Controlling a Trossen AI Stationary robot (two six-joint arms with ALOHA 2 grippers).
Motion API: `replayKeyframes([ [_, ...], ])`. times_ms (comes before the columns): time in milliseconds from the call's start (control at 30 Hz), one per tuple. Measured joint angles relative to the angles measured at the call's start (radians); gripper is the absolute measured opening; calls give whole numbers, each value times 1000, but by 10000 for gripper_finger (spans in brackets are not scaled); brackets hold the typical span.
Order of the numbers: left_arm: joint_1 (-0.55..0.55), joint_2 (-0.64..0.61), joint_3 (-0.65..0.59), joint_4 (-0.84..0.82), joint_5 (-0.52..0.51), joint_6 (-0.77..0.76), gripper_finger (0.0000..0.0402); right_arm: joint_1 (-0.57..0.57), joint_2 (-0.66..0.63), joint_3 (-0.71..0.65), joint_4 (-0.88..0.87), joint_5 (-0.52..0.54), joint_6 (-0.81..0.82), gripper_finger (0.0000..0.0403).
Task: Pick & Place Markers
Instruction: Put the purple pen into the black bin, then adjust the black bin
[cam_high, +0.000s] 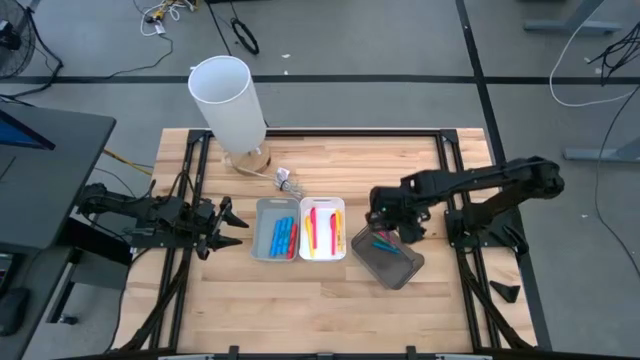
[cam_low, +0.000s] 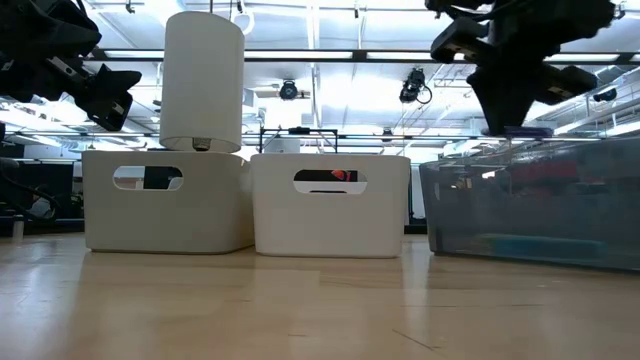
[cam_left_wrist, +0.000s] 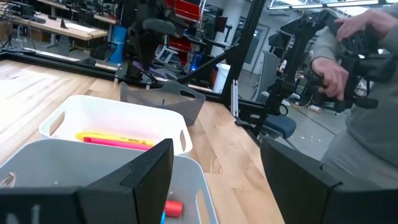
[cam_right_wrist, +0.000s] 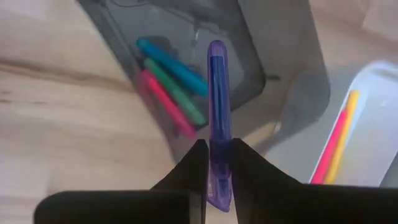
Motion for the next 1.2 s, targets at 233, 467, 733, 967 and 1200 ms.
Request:
replayKeyframes([
  [233,0,0,0,0,0,0,248,90,25,-50,100,-1,-1,38],
  [467,0,0,0,0,0,0,248,147,69,-83,205,-1,-14,38],
  [733,0,0,0,0,0,0,248,188,118,-127,263,-1,-101,38],
  [967,0,0,0,0,0,0,248,200,125,-132,319,-2,-151,58],
  [1200,0,0,0,0,0,0,248,199,125,-132,319,-12,-129,99],
])
